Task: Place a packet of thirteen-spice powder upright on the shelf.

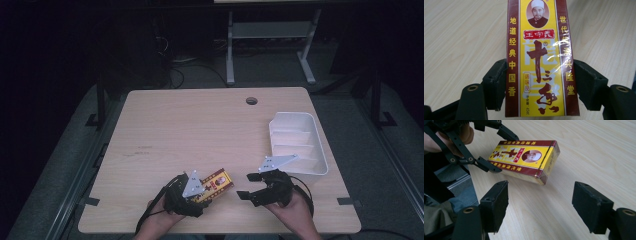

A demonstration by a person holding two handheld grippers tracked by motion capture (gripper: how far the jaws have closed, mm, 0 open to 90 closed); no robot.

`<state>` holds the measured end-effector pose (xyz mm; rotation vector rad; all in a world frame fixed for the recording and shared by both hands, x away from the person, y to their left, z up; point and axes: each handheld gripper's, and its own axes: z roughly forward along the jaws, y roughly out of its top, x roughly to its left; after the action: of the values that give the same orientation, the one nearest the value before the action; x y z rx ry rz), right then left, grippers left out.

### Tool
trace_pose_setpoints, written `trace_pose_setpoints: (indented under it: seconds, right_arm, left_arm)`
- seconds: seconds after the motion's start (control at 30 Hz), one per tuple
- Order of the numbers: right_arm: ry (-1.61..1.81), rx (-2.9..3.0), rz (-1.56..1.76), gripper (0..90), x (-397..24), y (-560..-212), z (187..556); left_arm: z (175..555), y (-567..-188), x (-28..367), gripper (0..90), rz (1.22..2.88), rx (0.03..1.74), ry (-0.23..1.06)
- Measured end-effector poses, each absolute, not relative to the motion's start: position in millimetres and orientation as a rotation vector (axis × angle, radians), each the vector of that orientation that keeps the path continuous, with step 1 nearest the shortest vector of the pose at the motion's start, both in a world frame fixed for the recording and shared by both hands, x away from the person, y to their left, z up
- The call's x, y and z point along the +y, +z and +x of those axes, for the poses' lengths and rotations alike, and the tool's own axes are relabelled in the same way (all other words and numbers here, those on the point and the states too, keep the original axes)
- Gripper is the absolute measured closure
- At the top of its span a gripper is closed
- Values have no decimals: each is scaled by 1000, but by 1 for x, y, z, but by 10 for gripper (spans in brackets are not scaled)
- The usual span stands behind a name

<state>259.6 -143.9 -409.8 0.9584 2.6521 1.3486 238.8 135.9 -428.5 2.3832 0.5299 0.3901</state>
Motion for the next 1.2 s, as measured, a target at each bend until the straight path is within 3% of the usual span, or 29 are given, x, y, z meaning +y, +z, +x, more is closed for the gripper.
trace_pose_setpoints:
  seconds: [1.07, 1.2]
  right_arm:
    - [1462, 2695, 1165, 296, -134, -427, 270]
    - [1505, 2713, 1168, 340, -132, -428, 270]
  left_arm:
    - [216, -423, 112, 326, 2325, 346, 459]
    - [215, -424, 109, 326, 2331, 333, 437]
